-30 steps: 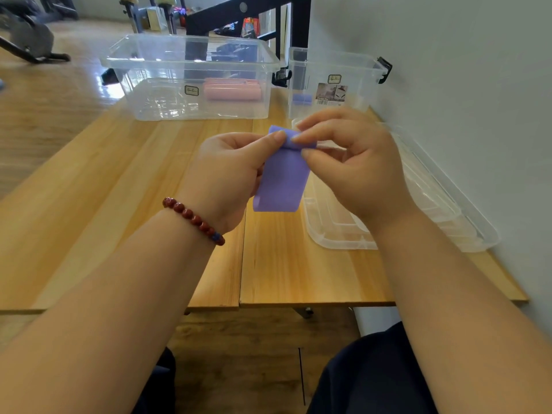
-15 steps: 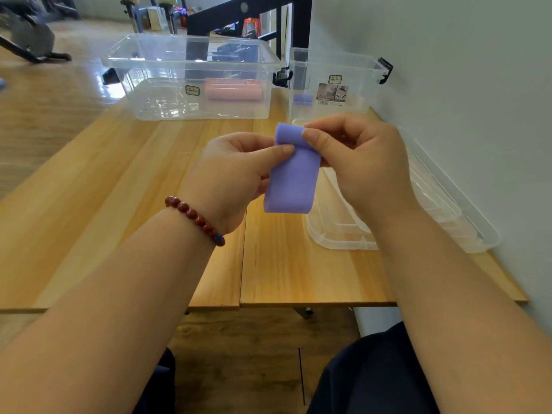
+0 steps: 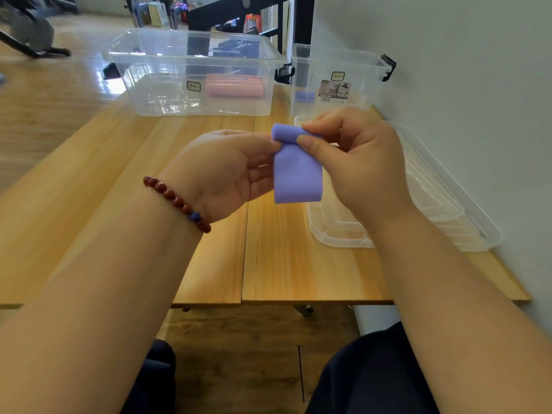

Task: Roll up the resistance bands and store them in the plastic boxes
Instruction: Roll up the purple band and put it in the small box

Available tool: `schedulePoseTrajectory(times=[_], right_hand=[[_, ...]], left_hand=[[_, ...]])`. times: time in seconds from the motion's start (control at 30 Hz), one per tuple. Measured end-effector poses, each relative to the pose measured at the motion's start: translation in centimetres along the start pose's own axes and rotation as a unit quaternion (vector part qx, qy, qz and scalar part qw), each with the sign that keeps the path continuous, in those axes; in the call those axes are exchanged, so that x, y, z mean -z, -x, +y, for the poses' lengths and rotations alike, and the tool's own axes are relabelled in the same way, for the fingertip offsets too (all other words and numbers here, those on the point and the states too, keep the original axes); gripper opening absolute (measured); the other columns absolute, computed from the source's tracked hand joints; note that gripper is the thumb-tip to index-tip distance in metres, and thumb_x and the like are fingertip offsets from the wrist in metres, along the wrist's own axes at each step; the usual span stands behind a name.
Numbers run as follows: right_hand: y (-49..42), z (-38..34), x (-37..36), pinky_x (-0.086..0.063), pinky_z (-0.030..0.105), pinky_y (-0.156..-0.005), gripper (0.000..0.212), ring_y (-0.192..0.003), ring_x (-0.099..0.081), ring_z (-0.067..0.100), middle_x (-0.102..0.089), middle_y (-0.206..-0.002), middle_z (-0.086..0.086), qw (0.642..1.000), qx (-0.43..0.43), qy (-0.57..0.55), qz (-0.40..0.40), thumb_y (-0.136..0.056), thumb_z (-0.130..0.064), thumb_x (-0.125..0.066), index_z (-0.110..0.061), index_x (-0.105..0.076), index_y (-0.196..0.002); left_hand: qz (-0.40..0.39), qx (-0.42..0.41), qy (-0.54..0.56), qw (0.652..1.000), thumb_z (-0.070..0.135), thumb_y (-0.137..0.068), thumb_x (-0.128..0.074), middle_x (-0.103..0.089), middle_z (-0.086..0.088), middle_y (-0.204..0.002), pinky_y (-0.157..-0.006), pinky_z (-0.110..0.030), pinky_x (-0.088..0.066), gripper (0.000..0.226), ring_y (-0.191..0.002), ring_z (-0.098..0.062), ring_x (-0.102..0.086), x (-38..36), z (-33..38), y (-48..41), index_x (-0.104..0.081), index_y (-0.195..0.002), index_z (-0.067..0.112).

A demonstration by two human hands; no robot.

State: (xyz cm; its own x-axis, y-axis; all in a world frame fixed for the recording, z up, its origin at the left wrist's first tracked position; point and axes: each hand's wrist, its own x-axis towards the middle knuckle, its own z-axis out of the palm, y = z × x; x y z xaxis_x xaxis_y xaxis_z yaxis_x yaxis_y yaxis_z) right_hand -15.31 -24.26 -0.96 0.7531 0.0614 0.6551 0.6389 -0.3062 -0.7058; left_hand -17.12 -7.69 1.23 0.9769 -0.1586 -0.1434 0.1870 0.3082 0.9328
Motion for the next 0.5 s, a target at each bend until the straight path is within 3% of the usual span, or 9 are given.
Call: schedulePoseTrajectory(times=[0.07, 0.2, 0.4, 0.5], right_hand=[[-0.04, 0.11, 0.05, -0.049, 0.015, -0.074, 0.016, -0.084, -0.064, -0.001, -0.065, -0.089, -0.012, 1.0, -0.001, -0.013, -0.011, -0.084, -0.004, -0.072, -0.02, -0.067, -0.085], [-0.07, 0.24, 0.08, -0.05, 0.016, -0.075, 0.018, -0.088, -0.065, 0.003, -0.066, -0.09, -0.007, 0.999, 0.003, -0.018, -0.034, -0.082, -0.002, -0.072, -0.019, -0.066, -0.082], [0.11, 0.12, -0.05, -0.051, 0.015, -0.076, 0.028, -0.095, -0.063, 0.002, -0.063, -0.097, -0.006, 0.998, 0.003, -0.016, -0.062, -0.082, 0.004, -0.07, -0.023, -0.063, -0.082], [0.04, -0.13, 0.21, -0.053, 0.018, -0.076, 0.023, -0.099, -0.065, 0.006, -0.066, -0.102, -0.004, 0.997, -0.03, -0.023, -0.07, -0.083, -0.005, -0.071, -0.027, -0.064, -0.09]], left_hand=[[-0.009, 0.006, 0.001, 1.0, 0.006, -0.091, -0.058, -0.073, -0.016, -0.102, -0.068, -0.026, -0.059, 0.031, -0.085, -0.022, -0.073, 0.2, 0.18, 0.09, -0.062, -0.12, -0.001], [-0.015, -0.026, -0.058, 0.998, 0.028, -0.075, -0.069, -0.074, -0.015, -0.101, -0.082, -0.029, -0.059, 0.041, -0.089, -0.021, -0.072, 0.06, 0.12, 0.23, -0.07, -0.109, 0.005], [0.045, -0.071, -0.066, 0.994, 0.007, -0.088, -0.067, -0.074, -0.014, -0.095, -0.066, -0.022, -0.057, 0.023, -0.079, -0.019, -0.073, -0.05, -0.43, -0.05, -0.066, -0.109, -0.002], [0.052, -0.105, -0.094, 0.989, 0.005, -0.089, -0.065, -0.074, -0.011, -0.09, -0.066, -0.022, -0.056, 0.01, -0.079, -0.018, -0.074, 0.16, -0.55, -0.14, -0.068, -0.099, 0.004]])
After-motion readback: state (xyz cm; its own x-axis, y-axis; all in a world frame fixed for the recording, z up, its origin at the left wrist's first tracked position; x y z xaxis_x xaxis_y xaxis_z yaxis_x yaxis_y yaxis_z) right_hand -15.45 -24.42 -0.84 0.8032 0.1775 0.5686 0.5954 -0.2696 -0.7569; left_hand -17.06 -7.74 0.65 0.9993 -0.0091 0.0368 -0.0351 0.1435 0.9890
